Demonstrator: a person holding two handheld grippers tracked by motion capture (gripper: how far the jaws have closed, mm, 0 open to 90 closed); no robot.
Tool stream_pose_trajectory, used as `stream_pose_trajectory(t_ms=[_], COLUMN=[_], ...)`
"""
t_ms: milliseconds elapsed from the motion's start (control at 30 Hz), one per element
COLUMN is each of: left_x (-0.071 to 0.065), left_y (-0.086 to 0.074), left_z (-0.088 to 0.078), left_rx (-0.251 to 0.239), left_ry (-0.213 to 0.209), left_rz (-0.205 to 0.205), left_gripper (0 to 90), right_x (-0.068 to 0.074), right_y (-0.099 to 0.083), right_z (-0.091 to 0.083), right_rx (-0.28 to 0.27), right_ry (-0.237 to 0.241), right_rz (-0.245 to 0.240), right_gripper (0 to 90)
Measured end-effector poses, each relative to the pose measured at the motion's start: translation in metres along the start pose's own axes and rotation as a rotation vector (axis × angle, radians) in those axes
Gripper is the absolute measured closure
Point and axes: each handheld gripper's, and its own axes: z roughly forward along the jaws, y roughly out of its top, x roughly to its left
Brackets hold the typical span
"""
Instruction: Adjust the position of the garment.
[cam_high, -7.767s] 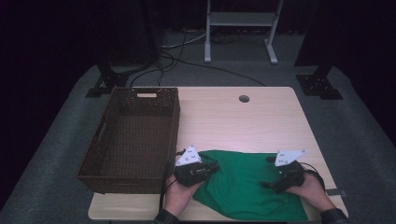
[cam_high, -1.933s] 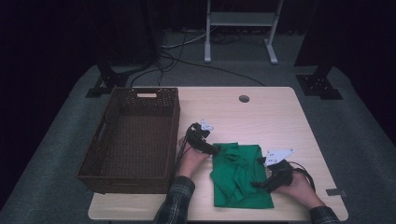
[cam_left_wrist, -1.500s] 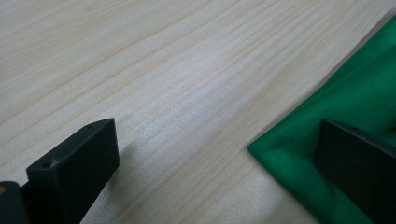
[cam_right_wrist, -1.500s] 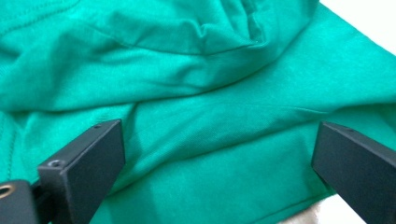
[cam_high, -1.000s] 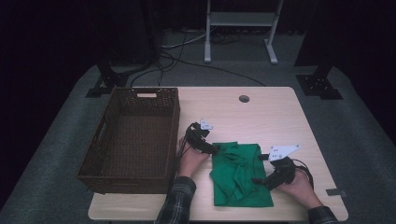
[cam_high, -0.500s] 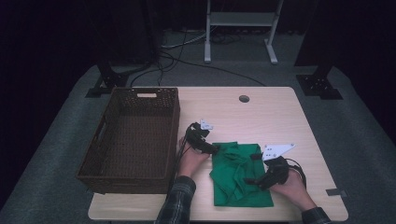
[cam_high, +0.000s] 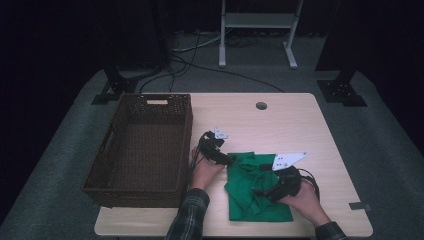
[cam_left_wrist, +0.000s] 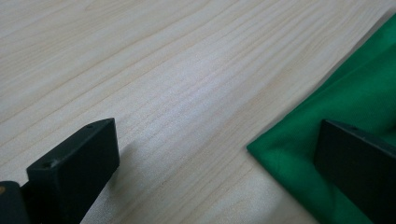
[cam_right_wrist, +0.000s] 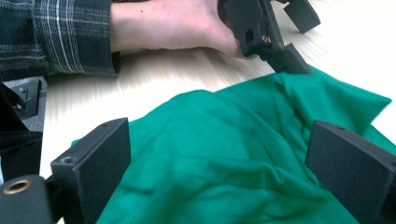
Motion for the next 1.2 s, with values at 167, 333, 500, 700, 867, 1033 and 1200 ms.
stream_pose_trajectory(t_ms=[167,333,500,700,867,1033,1200], left_x=[0.000,0.000,0.000,0.000,0.000,0.000,0.000], left_y=[0.000,0.000,0.000,0.000,0.000,0.000,0.000], left_z=[0.000,0.000,0.000,0.000,0.000,0.000,0.000], left_rx=[0.000,0.000,-0.001,0.000,0.000,0.001,0.000], left_ry=[0.000,0.000,0.000,0.000,0.000,0.000,0.000], left_rz=[0.000,0.000,-0.001,0.001,0.001,0.001,0.001], left_gripper=[0.0,0.0,0.0,0.0,0.0,0.0,0.0], right_x=[0.003,0.006,0.008,0.011,0.014,0.015,0.013], right_y=[0.004,0.010,0.016,0.023,0.027,0.029,0.029], right_z=[0.009,0.018,0.023,0.032,0.043,0.051,0.057], right_rx=[0.002,0.003,0.000,0.005,0.026,0.038,0.060], right_ry=[0.016,0.024,0.026,0.034,0.044,0.053,0.051], right_rz=[0.005,0.000,-0.010,-0.032,-0.051,-0.057,-0.054], right_gripper=[13.6,22.1,30.4,39.1,45.0,49.9,51.8])
